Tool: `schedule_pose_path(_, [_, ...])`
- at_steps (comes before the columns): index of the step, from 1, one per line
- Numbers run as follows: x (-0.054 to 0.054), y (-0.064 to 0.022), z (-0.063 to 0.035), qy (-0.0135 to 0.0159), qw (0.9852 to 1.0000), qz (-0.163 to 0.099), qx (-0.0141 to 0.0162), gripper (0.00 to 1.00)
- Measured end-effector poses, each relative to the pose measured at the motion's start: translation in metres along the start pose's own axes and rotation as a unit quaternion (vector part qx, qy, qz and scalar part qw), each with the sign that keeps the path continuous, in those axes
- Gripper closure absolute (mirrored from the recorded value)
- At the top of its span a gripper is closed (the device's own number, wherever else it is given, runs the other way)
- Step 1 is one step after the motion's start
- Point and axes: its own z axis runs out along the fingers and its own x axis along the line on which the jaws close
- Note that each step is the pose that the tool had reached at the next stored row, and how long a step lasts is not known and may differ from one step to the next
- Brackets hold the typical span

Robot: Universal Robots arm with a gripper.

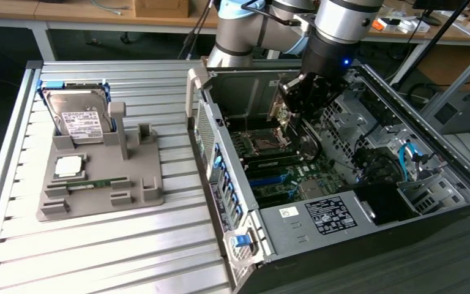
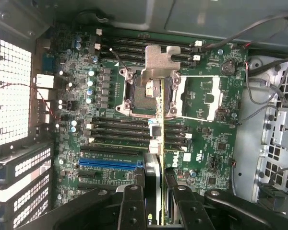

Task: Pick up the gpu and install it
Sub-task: 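Insert the gpu into the slot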

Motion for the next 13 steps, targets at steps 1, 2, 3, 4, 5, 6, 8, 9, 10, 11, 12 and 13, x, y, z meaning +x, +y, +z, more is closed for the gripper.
schedule_pose_path(1, [0.0000,0.0000,0.0000,-0.0001,1.0000,-0.003,-0.0001,0.73])
schedule_pose_path(2, [0.0000,0.0000,0.0000,-0.0002,1.0000,-0.007,-0.0002,0.73])
schedule_pose_path(3, [0.0000,0.0000,0.0000,-0.0003,0.9999,-0.010,-0.0003,0.73])
schedule_pose_path(4, [0.0000,0.0000,0.0000,-0.0004,0.9999,-0.014,-0.0004,0.73])
schedule_pose_path(5, [0.0000,0.0000,0.0000,-0.0004,0.9999,-0.016,-0.0005,0.73])
schedule_pose_path(6, [0.0000,0.0000,0.0000,-0.0005,0.9998,-0.018,-0.0005,0.73])
schedule_pose_path(8, [0.0000,0.0000,0.0000,-0.0006,0.9997,-0.024,-0.0007,0.73])
schedule_pose_path(9, [0.0000,0.0000,0.0000,-0.0007,0.9997,-0.026,-0.0008,0.73])
schedule_pose_path(10, [0.0000,0.0000,0.0000,-0.0007,0.9996,-0.028,-0.0008,0.73])
schedule_pose_path(11, [0.0000,0.0000,0.0000,-0.0008,0.9996,-0.030,-0.0009,0.73])
schedule_pose_path(12, [0.0000,0.0000,0.0000,-0.0008,0.9995,-0.032,-0.0009,0.73])
schedule_pose_path(13, [0.0000,0.0000,0.0000,-0.0009,0.9994,-0.034,-0.0010,0.73])
